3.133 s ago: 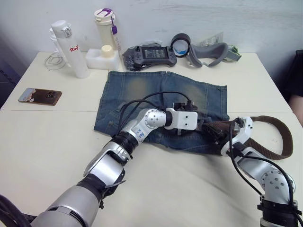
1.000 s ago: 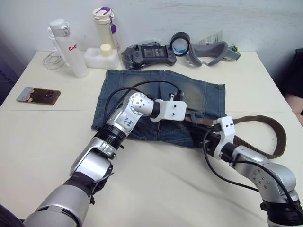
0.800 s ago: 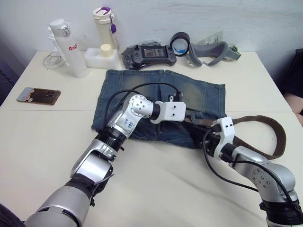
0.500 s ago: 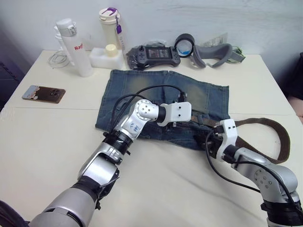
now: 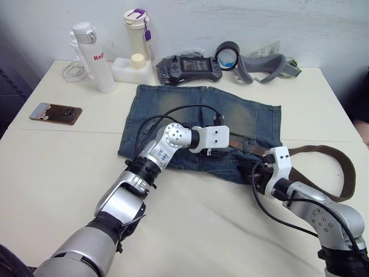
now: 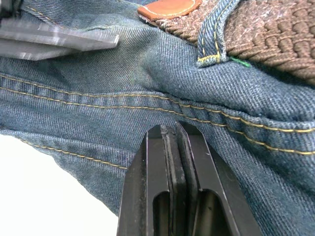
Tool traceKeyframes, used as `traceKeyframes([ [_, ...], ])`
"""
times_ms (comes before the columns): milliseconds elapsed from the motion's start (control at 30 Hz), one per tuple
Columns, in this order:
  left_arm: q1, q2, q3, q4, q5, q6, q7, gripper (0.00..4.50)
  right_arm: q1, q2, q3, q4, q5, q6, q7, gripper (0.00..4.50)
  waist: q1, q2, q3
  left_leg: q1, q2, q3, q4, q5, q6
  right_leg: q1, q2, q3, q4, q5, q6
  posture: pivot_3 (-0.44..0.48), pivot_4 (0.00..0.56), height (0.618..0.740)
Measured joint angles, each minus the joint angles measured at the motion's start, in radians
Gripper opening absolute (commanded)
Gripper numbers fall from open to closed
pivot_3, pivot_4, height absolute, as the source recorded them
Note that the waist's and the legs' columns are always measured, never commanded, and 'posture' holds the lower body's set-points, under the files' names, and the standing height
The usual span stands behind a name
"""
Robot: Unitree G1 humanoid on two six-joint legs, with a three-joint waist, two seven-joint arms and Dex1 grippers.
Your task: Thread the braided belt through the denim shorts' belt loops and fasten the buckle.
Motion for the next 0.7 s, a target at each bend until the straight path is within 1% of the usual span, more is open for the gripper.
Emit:
traceKeyframes([
  [233, -0.017, -0.02, -0.04, 0.058, 0.051, -0.046, 0.0, 2.94, 0.007, 0.007, -0.007, -0.009, -0.003, 0.001, -0.008, 0.0, 0.001, 0.0, 0.0, 0.0, 0.0, -0.001, 0.0, 0.0, 0.0, 0.0, 0.0, -0.001, 0.0, 0.0, 0.0, 0.0, 0.15, 0.731],
  [433, -0.055, -0.053, -0.042, 0.124, 0.071, -0.052, 0.019, 2.94, 0.007, 0.009, -0.01, -0.013, -0.004, 0.002, -0.011, 0.0, 0.001, 0.0, 0.0, 0.0, -0.001, -0.001, 0.0, 0.0, 0.001, 0.001, -0.001, -0.002, 0.0, 0.0, 0.0, 0.0, 0.15, 0.731],
  [700, -0.091, -0.107, -0.07, 0.2, 0.129, -0.067, 0.105, 2.94, 0.006, 0.014, -0.011, -0.015, -0.007, 0.005, -0.017, 0.0, 0.001, -0.001, 0.0, 0.0, -0.001, -0.002, 0.001, 0.0, 0.001, 0.002, -0.002, -0.003, 0.0, 0.0, 0.0, 0.0, 0.15, 0.731],
])
